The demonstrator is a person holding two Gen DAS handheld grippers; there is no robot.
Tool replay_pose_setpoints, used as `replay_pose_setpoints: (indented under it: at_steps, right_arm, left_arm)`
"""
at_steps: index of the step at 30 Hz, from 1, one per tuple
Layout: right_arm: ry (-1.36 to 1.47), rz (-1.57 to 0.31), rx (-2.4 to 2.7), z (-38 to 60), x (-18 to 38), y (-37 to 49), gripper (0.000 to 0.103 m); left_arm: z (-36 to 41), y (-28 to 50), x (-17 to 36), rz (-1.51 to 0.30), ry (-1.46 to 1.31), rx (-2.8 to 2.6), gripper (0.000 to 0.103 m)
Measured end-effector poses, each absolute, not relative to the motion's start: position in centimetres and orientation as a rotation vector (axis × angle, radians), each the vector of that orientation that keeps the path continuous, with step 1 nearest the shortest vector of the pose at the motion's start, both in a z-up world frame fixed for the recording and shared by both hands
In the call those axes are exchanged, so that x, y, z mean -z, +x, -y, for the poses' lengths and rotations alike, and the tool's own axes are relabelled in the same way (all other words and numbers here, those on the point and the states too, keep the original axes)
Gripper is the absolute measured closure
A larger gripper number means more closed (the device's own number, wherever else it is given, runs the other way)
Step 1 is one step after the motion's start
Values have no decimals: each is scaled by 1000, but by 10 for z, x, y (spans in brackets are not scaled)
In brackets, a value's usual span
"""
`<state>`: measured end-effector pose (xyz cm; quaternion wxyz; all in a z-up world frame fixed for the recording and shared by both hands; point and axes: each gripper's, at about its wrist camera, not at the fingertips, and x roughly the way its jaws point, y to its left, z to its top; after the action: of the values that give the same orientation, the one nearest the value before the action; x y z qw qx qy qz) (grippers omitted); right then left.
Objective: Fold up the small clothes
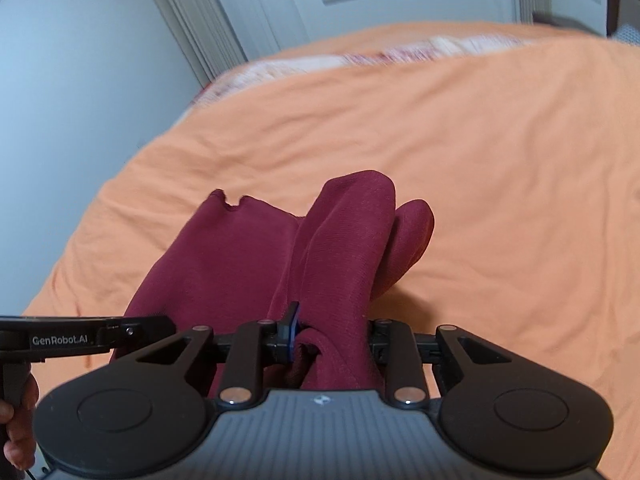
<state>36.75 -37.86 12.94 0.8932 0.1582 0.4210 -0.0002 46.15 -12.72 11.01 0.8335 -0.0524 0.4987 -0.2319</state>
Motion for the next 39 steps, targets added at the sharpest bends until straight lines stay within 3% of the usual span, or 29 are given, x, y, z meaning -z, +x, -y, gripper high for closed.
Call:
replay_pose_setpoints:
  at_steps: [6, 11, 14, 16, 18, 20, 22, 24, 26, 28, 31, 39]
  right_arm:
    - [343, -808, -20, 316, -139, 393, 76]
    - [332, -854, -20, 273, -115, 422, 74]
    - [312, -955, -9, 252, -89, 439, 67]
    - [276, -1007, 11, 244, -75, 442, 55]
    - [254, -1019, 29, 242, -71, 440, 51]
    - [266, -1011, 31, 246, -74, 435, 43]
    - [260, -995, 42, 249, -81, 427, 36]
    - [241, -969, 56, 251, -91, 418, 28]
    - [232, -929, 59, 254, -103, 404, 21]
    - [226, -886, 70, 257, -118, 388, 7]
    - [227, -819, 100, 257, -136, 361, 0]
    - [244, -704, 52, 246, -164, 273, 0]
  left_arm:
    - [57, 471, -134, -991, -107, 463, 81]
    - [9, 482, -120, -1013, -130, 392, 79]
    - [-7, 490, -93, -1103, -135, 351, 76]
    - [-15, 493, -78, -1171, -140, 323, 75]
    - [-27, 487, -74, -1175, -184, 313, 73]
    - [-38, 478, -77, -1161, -224, 319, 65]
    - [-45, 472, -82, -1148, -227, 314, 40]
    - [-47, 467, -88, -1130, -208, 296, 25]
    - [-50, 457, -95, -1108, -198, 285, 18]
    - [-53, 446, -103, -1091, -192, 276, 8]
    - [-56, 426, -117, -1037, -180, 276, 1]
    - [-64, 333, -155, -834, -138, 196, 1]
